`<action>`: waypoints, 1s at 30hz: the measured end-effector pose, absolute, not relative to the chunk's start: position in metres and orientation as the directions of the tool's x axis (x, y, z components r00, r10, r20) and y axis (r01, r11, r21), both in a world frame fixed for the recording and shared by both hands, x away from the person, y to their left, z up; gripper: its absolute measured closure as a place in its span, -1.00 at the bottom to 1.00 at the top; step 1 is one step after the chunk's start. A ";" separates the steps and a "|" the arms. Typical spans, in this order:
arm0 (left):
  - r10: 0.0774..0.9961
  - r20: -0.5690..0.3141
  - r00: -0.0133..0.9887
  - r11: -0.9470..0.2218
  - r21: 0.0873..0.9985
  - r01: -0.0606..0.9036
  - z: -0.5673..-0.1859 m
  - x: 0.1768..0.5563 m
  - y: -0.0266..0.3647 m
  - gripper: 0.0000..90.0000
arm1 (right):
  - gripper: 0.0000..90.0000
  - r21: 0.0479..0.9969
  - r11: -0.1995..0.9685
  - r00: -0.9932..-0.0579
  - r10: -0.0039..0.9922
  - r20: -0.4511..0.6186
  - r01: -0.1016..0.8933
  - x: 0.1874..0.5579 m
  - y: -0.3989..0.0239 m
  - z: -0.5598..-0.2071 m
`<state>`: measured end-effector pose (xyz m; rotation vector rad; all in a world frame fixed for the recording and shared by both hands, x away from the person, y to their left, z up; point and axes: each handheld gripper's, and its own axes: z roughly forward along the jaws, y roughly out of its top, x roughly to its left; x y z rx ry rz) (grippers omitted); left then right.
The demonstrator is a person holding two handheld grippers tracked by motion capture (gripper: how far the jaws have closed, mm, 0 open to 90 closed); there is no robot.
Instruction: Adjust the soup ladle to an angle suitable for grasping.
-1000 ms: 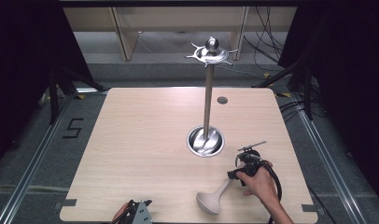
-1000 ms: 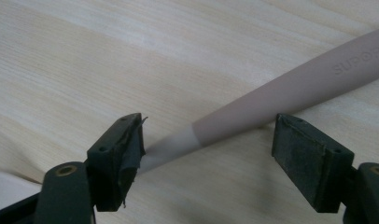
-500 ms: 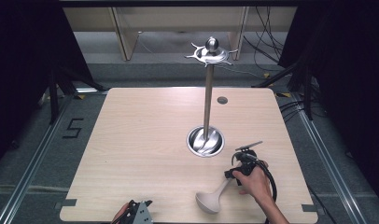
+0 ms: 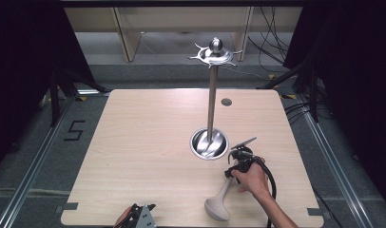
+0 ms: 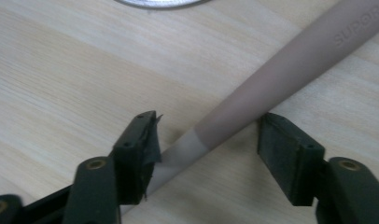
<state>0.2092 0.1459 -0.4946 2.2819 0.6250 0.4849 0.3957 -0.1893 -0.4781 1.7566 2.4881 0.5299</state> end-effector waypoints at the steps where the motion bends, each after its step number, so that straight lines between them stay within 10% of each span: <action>1: 0.562 0.154 0.813 -0.627 0.720 0.297 -0.495 0.209 0.146 -0.67 | -0.05 0.310 0.284 -0.344 0.925 0.162 0.908 0.397 -0.191 -0.478; 10: 0.561 0.166 0.811 -0.632 0.718 0.291 -0.495 0.209 0.146 -0.67 | 0.11 0.332 0.311 -0.380 0.910 0.166 0.890 0.398 -0.191 -0.481; 16: 0.559 0.171 0.811 -0.637 0.715 0.288 -0.495 0.209 0.146 -0.67 | 0.20 0.226 0.151 -0.211 0.938 0.274 0.962 0.393 -0.183 -0.474; 30: 0.578 0.153 0.801 -0.605 0.740 0.295 -0.493 0.209 0.149 -0.67 | 0.53 0.422 0.209 -0.372 0.858 0.353 0.882 0.388 -0.181 -0.470</action>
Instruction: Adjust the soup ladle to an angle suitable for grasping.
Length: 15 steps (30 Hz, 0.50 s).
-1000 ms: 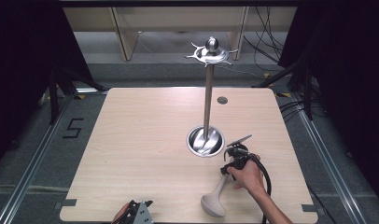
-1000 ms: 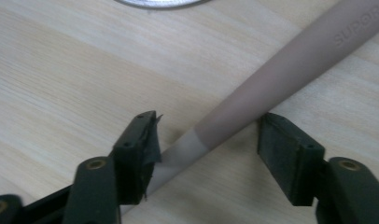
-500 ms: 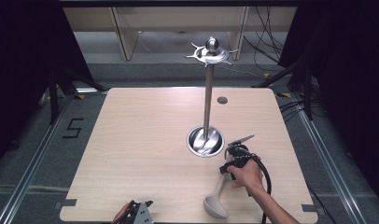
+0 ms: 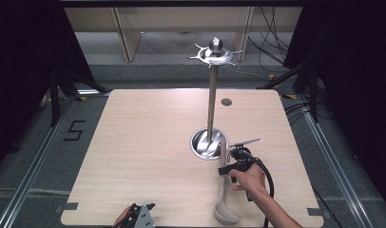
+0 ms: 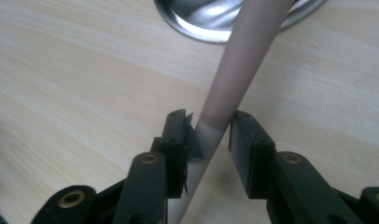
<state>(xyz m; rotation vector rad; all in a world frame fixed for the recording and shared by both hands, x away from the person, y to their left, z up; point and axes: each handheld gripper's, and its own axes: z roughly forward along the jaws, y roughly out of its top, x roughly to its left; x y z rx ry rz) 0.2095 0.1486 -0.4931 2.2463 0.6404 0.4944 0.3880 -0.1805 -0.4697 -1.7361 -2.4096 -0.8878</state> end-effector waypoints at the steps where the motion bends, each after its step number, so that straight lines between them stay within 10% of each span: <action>1: 0.578 0.154 0.801 -0.603 0.742 0.292 -0.493 0.210 0.149 -0.67 | 0.55 0.424 0.208 -0.372 0.859 0.352 0.881 0.387 -0.179 -0.468; 15: 0.575 0.153 0.804 -0.608 0.738 0.294 -0.493 0.210 0.149 -0.67 | 0.68 0.481 0.198 -0.413 0.820 0.396 0.854 0.378 -0.181 -0.451</action>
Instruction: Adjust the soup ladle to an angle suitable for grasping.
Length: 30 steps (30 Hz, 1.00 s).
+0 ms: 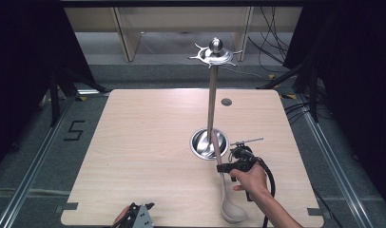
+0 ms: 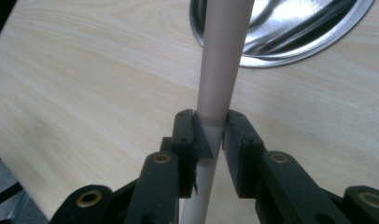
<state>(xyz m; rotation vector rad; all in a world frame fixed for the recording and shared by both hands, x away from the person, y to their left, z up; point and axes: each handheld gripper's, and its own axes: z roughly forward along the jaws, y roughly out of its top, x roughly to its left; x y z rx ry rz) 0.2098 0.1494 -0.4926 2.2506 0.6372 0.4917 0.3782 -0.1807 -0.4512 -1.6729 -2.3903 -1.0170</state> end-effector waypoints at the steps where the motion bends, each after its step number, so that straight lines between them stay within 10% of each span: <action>1: 0.575 0.153 0.804 -0.607 0.738 0.294 -0.492 0.210 0.149 -0.67 | 0.69 0.487 0.198 -0.419 0.814 0.402 0.851 0.377 -0.182 -0.449; 30: 0.572 0.152 0.806 -0.609 0.737 0.293 -0.493 0.209 0.148 -0.67 | 0.72 0.734 0.239 -0.600 0.751 0.274 0.635 0.326 -0.190 -0.407</action>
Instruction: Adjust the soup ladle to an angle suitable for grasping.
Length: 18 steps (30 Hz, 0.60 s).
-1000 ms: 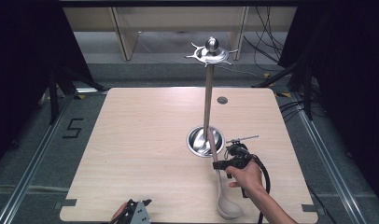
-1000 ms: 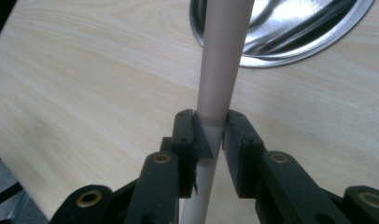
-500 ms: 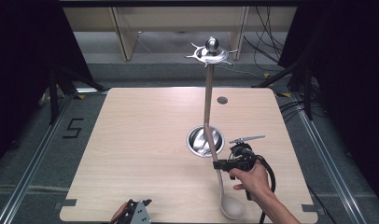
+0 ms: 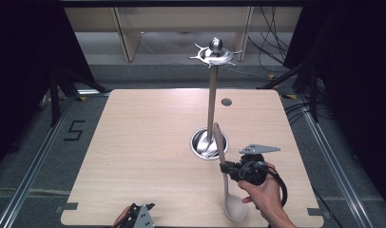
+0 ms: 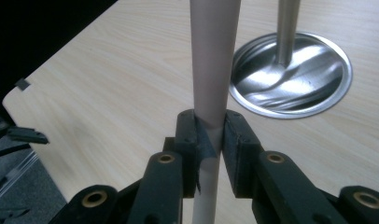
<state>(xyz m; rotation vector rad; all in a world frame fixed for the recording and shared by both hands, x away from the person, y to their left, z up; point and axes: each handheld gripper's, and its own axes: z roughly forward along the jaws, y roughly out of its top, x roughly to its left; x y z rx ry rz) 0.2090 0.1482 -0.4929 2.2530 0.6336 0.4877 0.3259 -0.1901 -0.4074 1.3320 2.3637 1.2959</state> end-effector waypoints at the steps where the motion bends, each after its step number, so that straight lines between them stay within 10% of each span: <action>1: 0.572 0.152 0.806 -0.609 0.737 0.293 -0.493 0.209 0.148 -0.67 | 0.72 0.734 0.239 -0.600 0.751 0.274 0.635 0.326 -0.190 -0.407; 18: 0.571 0.132 0.810 -0.593 0.749 0.295 -0.492 0.207 0.147 -0.67 | 0.72 0.838 0.093 -0.617 0.720 0.317 0.538 0.302 -0.203 -0.399</action>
